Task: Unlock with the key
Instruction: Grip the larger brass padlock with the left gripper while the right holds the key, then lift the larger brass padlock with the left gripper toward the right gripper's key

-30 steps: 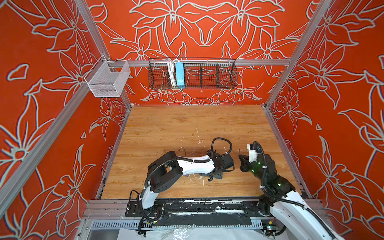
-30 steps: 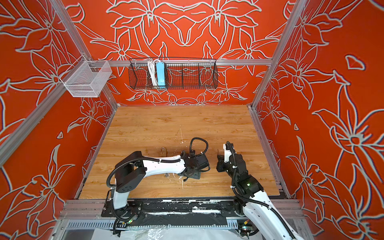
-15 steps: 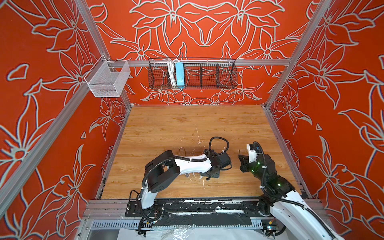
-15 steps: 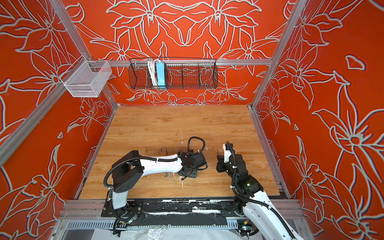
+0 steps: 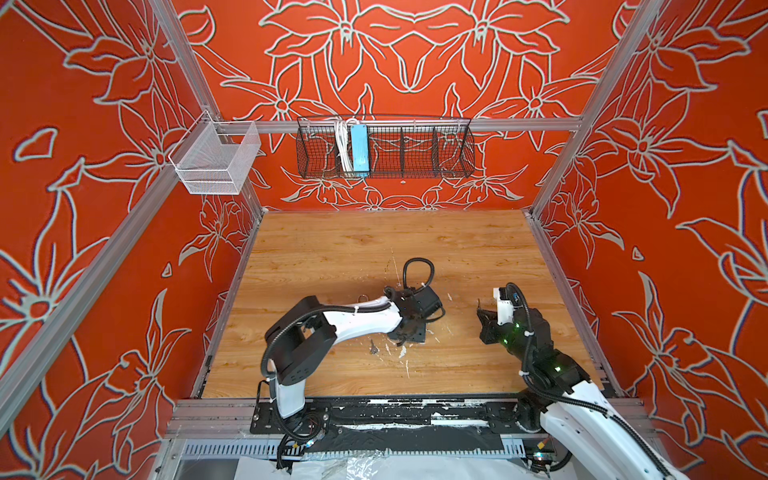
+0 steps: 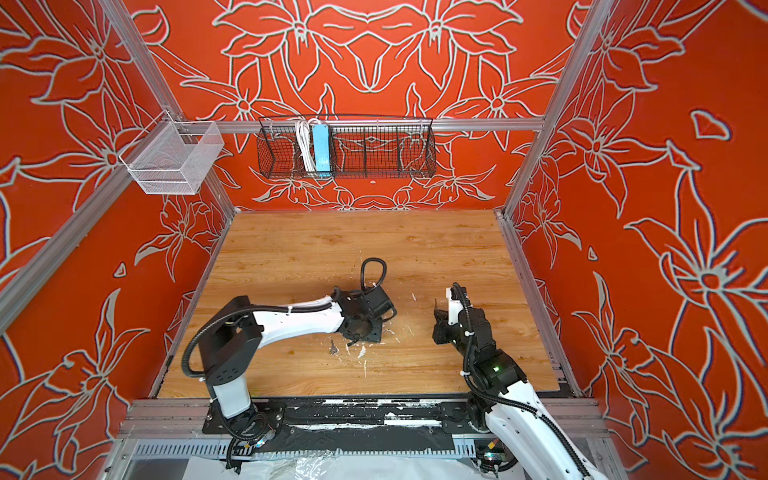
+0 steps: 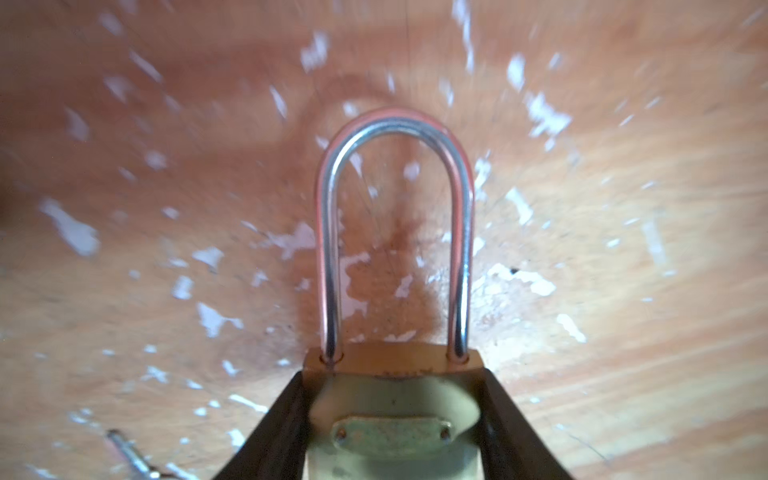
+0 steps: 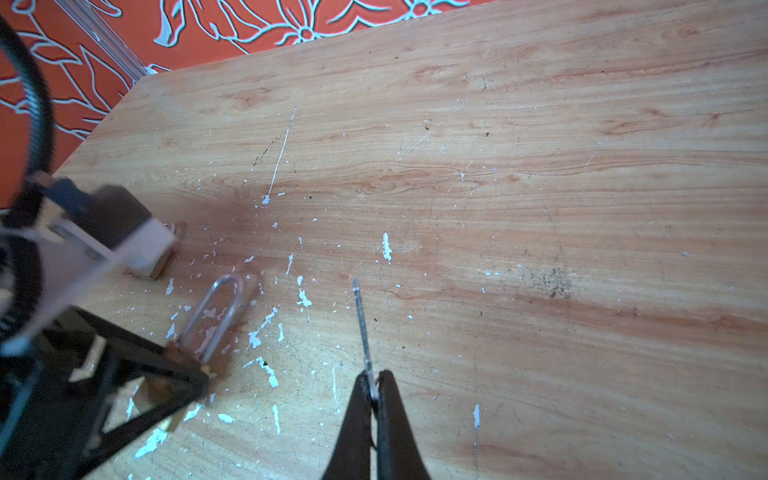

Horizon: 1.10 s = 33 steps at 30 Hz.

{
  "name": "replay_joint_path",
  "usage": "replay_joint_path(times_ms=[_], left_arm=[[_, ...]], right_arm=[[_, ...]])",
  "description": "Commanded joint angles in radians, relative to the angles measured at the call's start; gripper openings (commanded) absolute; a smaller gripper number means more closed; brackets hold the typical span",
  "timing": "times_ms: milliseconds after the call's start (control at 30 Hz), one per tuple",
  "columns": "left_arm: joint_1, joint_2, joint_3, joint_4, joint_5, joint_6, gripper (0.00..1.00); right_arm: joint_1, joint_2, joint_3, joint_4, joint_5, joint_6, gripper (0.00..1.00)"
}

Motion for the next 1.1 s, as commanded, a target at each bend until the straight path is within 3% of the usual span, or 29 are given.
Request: replay_joint_path(times_ms=[0,167,267,400,567,733,833,900,1067], left_arm=[[0.040,-0.117,-0.018,0.139,-0.003,0.068,0.43],[0.060,-0.218,-0.088,0.250,-0.079,0.165,0.42],[0.067,-0.287,-0.148,0.328,-0.131,0.231,0.42],[0.114,-0.394,-0.267,0.478,-0.141,0.278,0.41],[0.231,-0.466,-0.407,0.668,-0.023,0.253,0.41],[0.357,-0.410,-0.518,0.926,0.103,0.147,0.39],[0.406,-0.314,-0.589,1.154,0.215,0.059,0.38],[0.409,-0.256,-0.596,1.217,0.262,0.066,0.35],[0.407,-0.212,-0.624,1.341,0.340,0.110,0.30]], right_arm=[[-0.008,0.000,-0.014,0.022,-0.015,0.009,0.00],[-0.006,0.022,-0.013,0.050,-0.023,0.018,0.00],[-0.006,0.070,-0.002,0.147,-0.085,0.068,0.00],[-0.006,0.270,0.138,0.243,-0.174,0.087,0.00],[-0.007,0.561,0.346,0.271,-0.254,-0.024,0.00],[-0.003,0.609,0.166,0.637,-0.300,0.036,0.00],[0.029,0.625,0.141,0.658,-0.321,0.032,0.00],[0.070,0.656,0.120,0.745,-0.352,0.027,0.00],[0.121,0.718,0.160,0.730,-0.340,-0.010,0.00]])
